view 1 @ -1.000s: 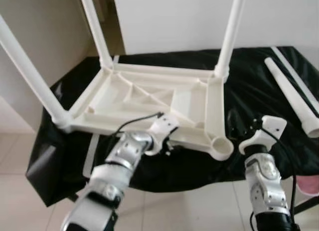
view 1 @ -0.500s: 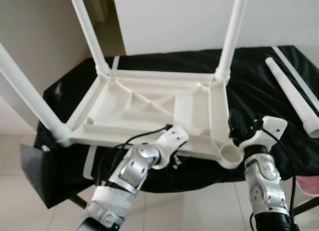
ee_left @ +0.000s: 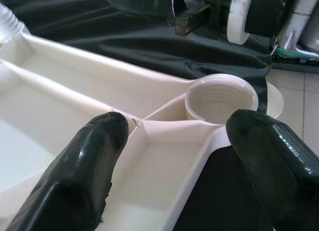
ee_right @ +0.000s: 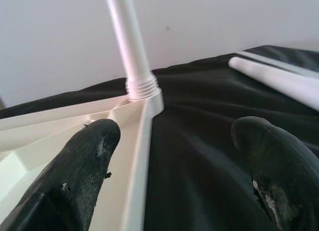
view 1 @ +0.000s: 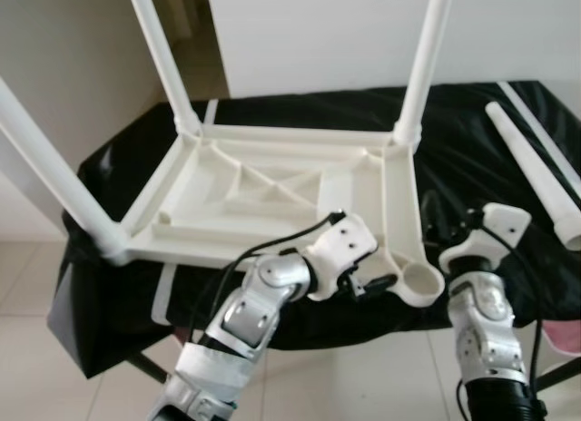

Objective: Building children table

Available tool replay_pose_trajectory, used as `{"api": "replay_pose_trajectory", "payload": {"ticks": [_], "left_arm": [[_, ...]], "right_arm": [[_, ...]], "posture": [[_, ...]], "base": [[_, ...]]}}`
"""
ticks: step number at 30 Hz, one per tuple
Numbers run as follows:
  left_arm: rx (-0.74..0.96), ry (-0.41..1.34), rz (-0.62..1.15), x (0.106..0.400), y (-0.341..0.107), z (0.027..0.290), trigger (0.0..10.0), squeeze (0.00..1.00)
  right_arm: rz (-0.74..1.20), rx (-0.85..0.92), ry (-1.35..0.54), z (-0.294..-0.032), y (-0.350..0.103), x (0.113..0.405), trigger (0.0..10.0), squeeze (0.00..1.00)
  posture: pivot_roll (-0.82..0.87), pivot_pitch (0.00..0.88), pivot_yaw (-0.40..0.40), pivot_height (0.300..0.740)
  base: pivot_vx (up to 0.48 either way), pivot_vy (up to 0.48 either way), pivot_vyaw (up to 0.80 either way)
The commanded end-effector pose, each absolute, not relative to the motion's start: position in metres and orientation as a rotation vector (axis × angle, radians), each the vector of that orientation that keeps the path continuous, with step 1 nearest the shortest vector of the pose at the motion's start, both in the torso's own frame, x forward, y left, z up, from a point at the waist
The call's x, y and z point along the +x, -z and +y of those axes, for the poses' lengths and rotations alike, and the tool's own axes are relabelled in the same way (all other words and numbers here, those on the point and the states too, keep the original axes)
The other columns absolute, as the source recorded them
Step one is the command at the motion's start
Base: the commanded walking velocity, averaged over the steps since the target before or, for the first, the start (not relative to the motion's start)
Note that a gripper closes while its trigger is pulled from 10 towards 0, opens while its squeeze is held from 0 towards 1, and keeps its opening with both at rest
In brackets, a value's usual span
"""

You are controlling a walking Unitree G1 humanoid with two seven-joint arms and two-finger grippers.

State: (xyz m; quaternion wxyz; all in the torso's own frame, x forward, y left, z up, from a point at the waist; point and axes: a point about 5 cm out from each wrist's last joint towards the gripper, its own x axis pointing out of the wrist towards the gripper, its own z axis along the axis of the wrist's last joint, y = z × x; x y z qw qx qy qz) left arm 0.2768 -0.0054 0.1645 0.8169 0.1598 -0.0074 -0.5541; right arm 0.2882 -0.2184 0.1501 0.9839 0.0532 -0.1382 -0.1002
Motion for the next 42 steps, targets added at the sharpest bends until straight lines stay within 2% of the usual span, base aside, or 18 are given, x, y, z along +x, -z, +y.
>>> {"api": "replay_pose_trajectory", "payload": {"ticks": [1,3,7,14,16,17,18,19,20,23,26,29,35,39,42], "left_arm": [[0.375,1.175,0.0,0.276,-0.159,-0.005,10.0,0.0],[0.44,1.198,0.06,0.276,-0.145,-0.007,10.0,0.0],[0.44,1.238,0.02,0.272,-0.146,-0.009,10.0,0.0],[0.508,1.191,0.042,0.277,-0.14,-0.008,10.0,0.0],[0.536,1.145,0.047,0.283,-0.139,-0.007,10.0,0.0],[0.57,1.044,0.042,0.294,-0.139,-0.006,10.0,0.0],[0.57,1.044,0.042,0.294,-0.139,-0.006,10.0,0.0],[0.596,0.923,0.037,0.306,-0.141,-0.005,10.0,0.0],[0.596,0.923,0.037,0.306,-0.141,-0.005,10.0,0.0],[0.632,0.777,0.014,0.319,-0.144,-0.004,10.0,0.0],[0.626,0.697,0.0,0.325,-0.148,-0.004,10.0,0.0],[0.583,0.525,-0.03,0.34,-0.163,-0.003,10.0,0.0],[0.511,0.402,-0.06,0.349,-0.177,-0.002,10.0,0.0],[0.491,0.386,-0.085,0.351,-0.183,-0.006,10.0,0.0],[0.39,0.56,-0.132,0.339,-0.187,-0.019,10.0,0.0]], "right_arm": [[-0.278,0.113,0.199,-0.216,-0.15,0.289,10.0,0.0],[-0.281,0.111,0.204,-0.218,-0.151,0.29,10.0,0.0],[-0.284,0.11,0.207,-0.219,-0.152,0.29,10.0,0.0],[-0.285,0.11,0.207,-0.219,-0.152,0.29,10.0,0.0],[-0.285,0.11,0.208,-0.219,-0.152,0.29,10.0,0.0],[-0.286,0.112,0.209,-0.219,-0.153,0.291,10.0,0.0],[-0.286,0.112,0.209,-0.219,-0.153,0.291,10.0,0.0],[-0.287,0.115,0.211,-0.219,-0.153,0.291,10.0,0.0],[-0.287,0.115,0.211,-0.219,-0.153,0.291,10.0,0.0],[-0.288,0.119,0.214,-0.219,-0.154,0.292,10.0,0.0],[-0.289,0.121,0.219,-0.22,-0.154,0.292,10.0,0.0],[-0.287,0.124,0.246,-0.222,-0.154,0.292,10.0,0.0],[-0.282,0.129,0.273,-0.225,-0.153,0.291,10.0,0.0],[-0.276,0.131,0.292,-0.227,-0.152,0.291,10.0,0.0],[-0.261,0.117,0.398,-0.239,-0.149,0.289,10.0,0.0]], "posture": [[-0.11,0.041,0.07,0.74],[-0.11,0.044,0.065,0.74],[-0.11,0.045,0.064,0.74],[-0.11,0.047,0.063,0.74],[-0.11,0.047,0.063,0.74],[-0.12,0.048,0.062,0.74],[-0.12,0.048,0.062,0.74],[-0.12,0.049,0.062,0.74],[-0.12,0.049,0.062,0.74],[-0.12,0.049,0.062,0.74],[-0.12,0.049,0.063,0.74],[-0.12,0.053,0.066,0.74],[-0.12,0.058,0.067,0.74],[-0.12,0.058,0.067,0.74],[-0.12,0.059,0.071,0.74]], "base": [[0.0,0.0,0.0],[0.0,0.0,0.0],[0.0,0.0,0.0],[0.0,0.0,0.0],[0.0,0.0,0.0],[0.0,0.0,0.0],[0.0,0.0,0.0],[0.0,0.0,0.0],[0.0,0.0,0.0],[0.0,0.0,0.0],[0.0,0.0,0.0],[0.0,0.0,0.0],[0.0,0.0,0.0],[0.0,0.0,0.0],[0.0,0.0,0.0]]}}
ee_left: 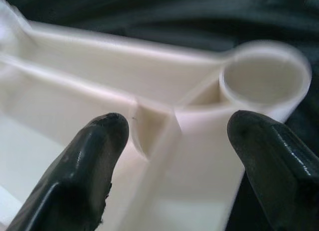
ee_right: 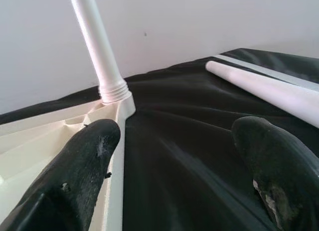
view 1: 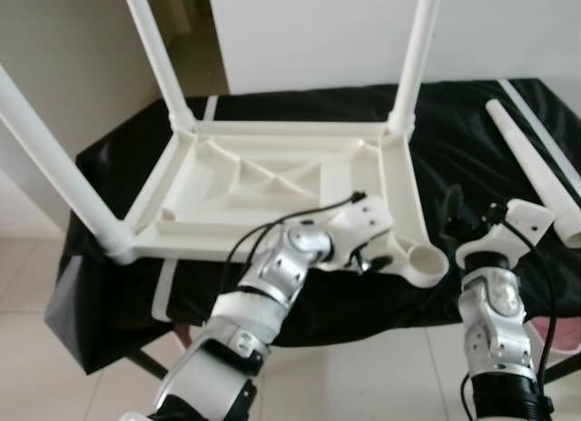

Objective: Building children table

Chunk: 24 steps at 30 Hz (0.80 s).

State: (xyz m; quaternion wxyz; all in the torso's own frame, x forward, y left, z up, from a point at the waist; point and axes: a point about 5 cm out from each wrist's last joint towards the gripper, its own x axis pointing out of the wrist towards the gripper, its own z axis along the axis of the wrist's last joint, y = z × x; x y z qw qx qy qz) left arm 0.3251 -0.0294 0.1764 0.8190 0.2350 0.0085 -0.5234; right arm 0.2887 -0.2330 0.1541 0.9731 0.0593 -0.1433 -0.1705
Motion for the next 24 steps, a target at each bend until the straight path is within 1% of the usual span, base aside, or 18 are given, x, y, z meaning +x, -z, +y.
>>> {"api": "replay_pose_trajectory", "payload": {"ticks": [1,4,6,7,8,9,10,11,13,14,19,21,22,24], "left_arm": [[0.362,0.626,-0.143,0.334,-0.188,-0.022,10.0,0.0],[0.345,0.666,-0.152,0.331,-0.189,-0.024,10.0,0.0],[0.279,0.843,-0.182,0.317,-0.191,-0.027,10.0,0.0],[0.279,0.843,-0.182,0.317,-0.191,-0.027,10.0,0.0],[0.255,0.954,-0.183,0.308,-0.191,-0.027,10.0,0.0],[0.255,0.954,-0.183,0.308,-0.191,-0.027,10.0,0.0],[0.227,1.069,-0.182,0.298,-0.191,-0.027,10.0,0.0],[0.227,1.069,-0.182,0.298,-0.191,-0.027,10.0,0.0],[0.222,1.205,-0.173,0.284,-0.191,-0.025,10.0,0.0],[0.226,1.231,-0.169,0.281,-0.191,-0.024,10.0,0.0],[0.234,1.213,-0.17,0.281,-0.191,-0.02,10.0,0.0],[0.196,1.08,-0.158,0.293,-0.19,-0.013,10.0,0.0],[0.196,1.08,-0.158,0.293,-0.19,-0.013,10.0,0.0],[0.131,0.974,-0.14,0.304,-0.191,-0.006,10.0,0.0]], "right_arm": [[-0.251,0.119,0.427,-0.243,-0.147,0.288,10.0,0.0],[-0.243,0.121,0.445,-0.245,-0.146,0.288,10.0,0.0],[-0.236,0.118,0.512,-0.256,-0.144,0.285,10.0,0.0],[-0.236,0.118,0.512,-0.256,-0.144,0.285,10.0,0.0],[-0.235,0.118,0.551,-0.262,-0.144,0.283,10.0,0.0],[-0.235,0.118,0.551,-0.262,-0.144,0.283,10.0,0.0],[-0.238,0.122,0.588,-0.268,-0.144,0.28,10.0,0.0],[-0.238,0.122,0.588,-0.268,-0.144,0.28,10.0,0.0],[-0.237,0.142,0.634,-0.275,-0.143,0.276,10.0,0.0],[-0.237,0.148,0.643,-0.277,-0.142,0.275,10.0,0.0],[-0.24,0.123,0.636,-0.278,-0.144,0.274,10.0,0.0],[-0.277,0.012,0.555,-0.271,-0.155,0.276,10.0,0.0],[-0.277,0.012,0.555,-0.271,-0.155,0.276,10.0,0.0],[-0.291,-0.004,0.508,-0.266,-0.159,0.278,10.0,0.0]], "posture": [[-0.12,0.06,0.072,0.74],[-0.12,0.06,0.072,0.74],[-0.12,0.066,0.076,0.74],[-0.12,0.066,0.076,0.74],[-0.12,0.071,0.077,0.74],[-0.12,0.071,0.077,0.74],[-0.12,0.072,0.078,0.74],[-0.12,0.072,0.078,0.74],[-0.11,0.091,0.081,0.74],[-0.11,0.091,0.081,0.74],[-0.11,0.105,0.084,0.74],[-0.12,0.112,0.077,0.74],[-0.12,0.112,0.077,0.74],[-0.12,0.103,0.067,0.74]], "base": [[0.0,0.0,0.0],[0.0,0.0,0.0],[0.0,0.0,0.0],[0.0,0.0,0.0],[0.0,0.0,0.0],[0.0,0.0,0.0],[0.0,0.0,0.0],[0.0,0.0,0.0],[0.0,0.0,0.0],[0.0,0.0,0.0],[0.0,0.0,0.0],[0.0,0.0,0.0],[0.0,0.0,0.0],[0.0,0.0,0.0]]}}
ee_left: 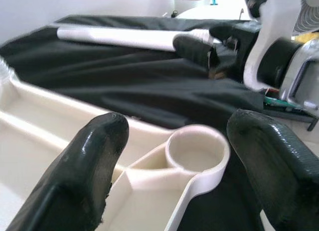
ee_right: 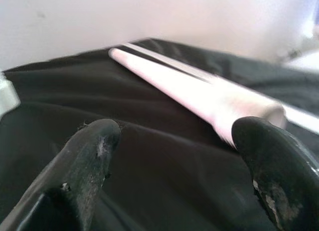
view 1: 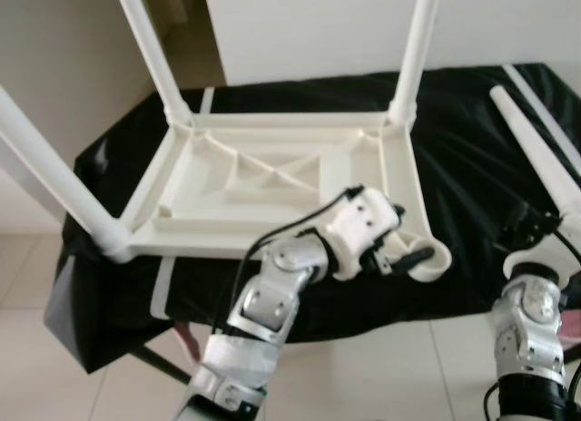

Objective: Building children table

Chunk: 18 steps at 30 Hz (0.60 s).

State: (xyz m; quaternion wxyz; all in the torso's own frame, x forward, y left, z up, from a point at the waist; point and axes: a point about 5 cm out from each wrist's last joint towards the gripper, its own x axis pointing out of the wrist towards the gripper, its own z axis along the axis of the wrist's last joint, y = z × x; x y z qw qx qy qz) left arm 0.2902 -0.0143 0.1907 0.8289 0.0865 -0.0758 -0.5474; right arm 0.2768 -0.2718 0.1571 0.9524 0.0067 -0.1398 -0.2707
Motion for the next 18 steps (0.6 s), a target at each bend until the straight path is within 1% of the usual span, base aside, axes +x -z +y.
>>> {"api": "replay_pose_trajectory", "payload": {"ticks": [1,4,8,10,13,18], "left_arm": [[0.131,0.974,-0.14,0.304,-0.191,-0.006,10.0,0.0],[0.055,0.836,-0.142,0.316,-0.197,0.005,10.0,0.0],[-0.005,0.734,-0.143,0.327,-0.201,0.018,10.0,0.0],[-0.022,0.722,-0.147,0.328,-0.202,0.02,10.0,0.0],[0.002,0.701,-0.165,0.329,-0.203,0.022,10.0,0.0],[0.025,0.74,-0.179,0.326,-0.204,0.02,10.0,0.0]], "right_arm": [[-0.291,-0.004,0.508,-0.266,-0.159,0.278,10.0,0.0],[-0.3,0.001,0.494,-0.267,-0.162,0.279,10.0,0.0],[-0.31,-0.019,0.467,-0.27,-0.167,0.283,10.0,0.0],[-0.309,-0.025,0.47,-0.272,-0.168,0.283,10.0,0.0],[-0.298,-0.037,0.506,-0.281,-0.168,0.283,10.0,0.0],[-0.284,0.043,0.585,-0.295,-0.163,0.28,10.0,0.0]], "posture": [[-0.12,0.103,0.067,0.74],[-0.11,0.087,0.058,0.74],[-0.11,0.075,0.046,0.74],[-0.11,0.072,0.044,0.74],[-0.11,0.063,0.033,0.74],[-0.1,0.063,0.029,0.74]], "base": [[0.0,0.0,0.0],[0.0,0.0,0.0],[0.0,0.0,0.0],[0.0,0.0,0.0],[0.0,0.0,0.0],[0.0,0.0,0.0]]}}
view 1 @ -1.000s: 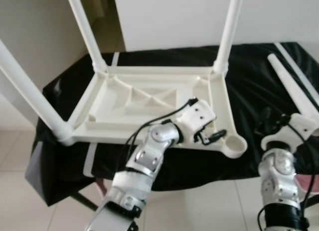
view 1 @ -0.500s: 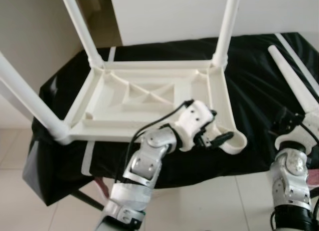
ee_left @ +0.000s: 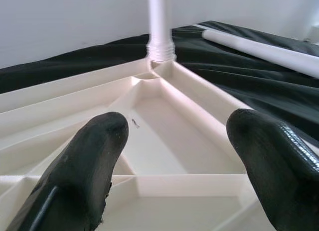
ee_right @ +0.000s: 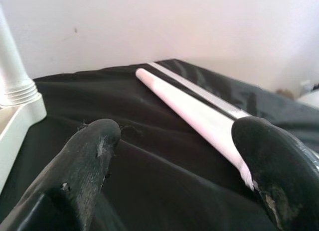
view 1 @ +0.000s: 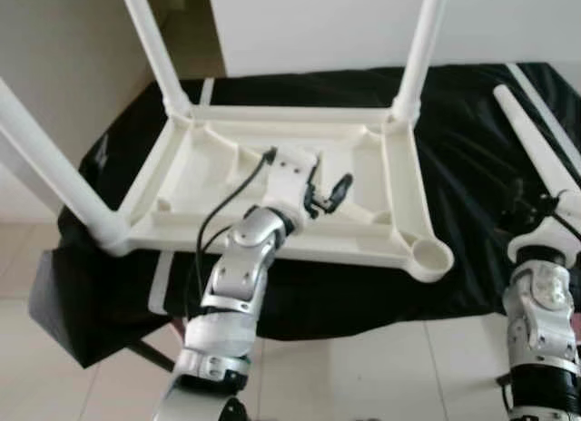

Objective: Building children table

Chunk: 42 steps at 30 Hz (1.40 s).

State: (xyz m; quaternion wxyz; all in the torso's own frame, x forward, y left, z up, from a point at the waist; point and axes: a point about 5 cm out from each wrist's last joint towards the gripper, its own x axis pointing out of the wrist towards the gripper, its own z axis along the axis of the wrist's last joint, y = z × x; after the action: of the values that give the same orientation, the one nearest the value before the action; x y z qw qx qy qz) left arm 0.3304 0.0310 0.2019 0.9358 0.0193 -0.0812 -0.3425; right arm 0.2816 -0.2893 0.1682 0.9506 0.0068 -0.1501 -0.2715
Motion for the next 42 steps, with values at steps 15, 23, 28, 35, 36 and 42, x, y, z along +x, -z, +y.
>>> {"api": "replay_pose_trajectory", "payload": {"ticks": [15,23,28,35,36,42], "left_arm": [[0.105,0.856,-0.173,0.306,-0.197,0.016,10.0,0.0],[0.136,1.031,-0.196,0.284,-0.198,0.007,10.0,0.0],[0.131,1.089,-0.191,0.275,-0.2,0.005,10.0,0.0],[0.127,1.118,-0.174,0.268,-0.2,0.006,10.0,0.0],[0.127,1.118,-0.174,0.268,-0.2,0.006,10.0,0.0],[0.128,1.138,-0.146,0.261,-0.199,0.01,10.0,0.0]], "right_arm": [[-0.313,0.266,0.764,-0.318,-0.155,0.257,10.0,0.0],[-0.332,0.326,0.739,-0.318,-0.157,0.254,10.0,0.0],[-0.344,0.352,0.693,-0.313,-0.161,0.256,10.0,0.0],[-0.365,0.361,0.647,-0.311,-0.17,0.26,10.0,0.0],[-0.365,0.361,0.647,-0.311,-0.17,0.26,10.0,0.0],[-0.434,0.302,0.605,-0.31,-0.191,0.264,10.0,0.0]], "posture": [[-0.09,0.166,0.061,0.74],[-0.09,0.211,0.091,0.74],[-0.09,0.229,0.105,0.74],[-0.08,0.259,0.13,0.74],[-0.08,0.259,0.13,0.74],[-0.07,0.277,0.146,0.74]], "base": [[0.0,0.0,0.0],[0.0,0.0,0.0],[0.0,0.0,0.0],[0.0,0.0,0.0],[0.0,0.0,0.0],[0.0,0.0,0.0]]}}
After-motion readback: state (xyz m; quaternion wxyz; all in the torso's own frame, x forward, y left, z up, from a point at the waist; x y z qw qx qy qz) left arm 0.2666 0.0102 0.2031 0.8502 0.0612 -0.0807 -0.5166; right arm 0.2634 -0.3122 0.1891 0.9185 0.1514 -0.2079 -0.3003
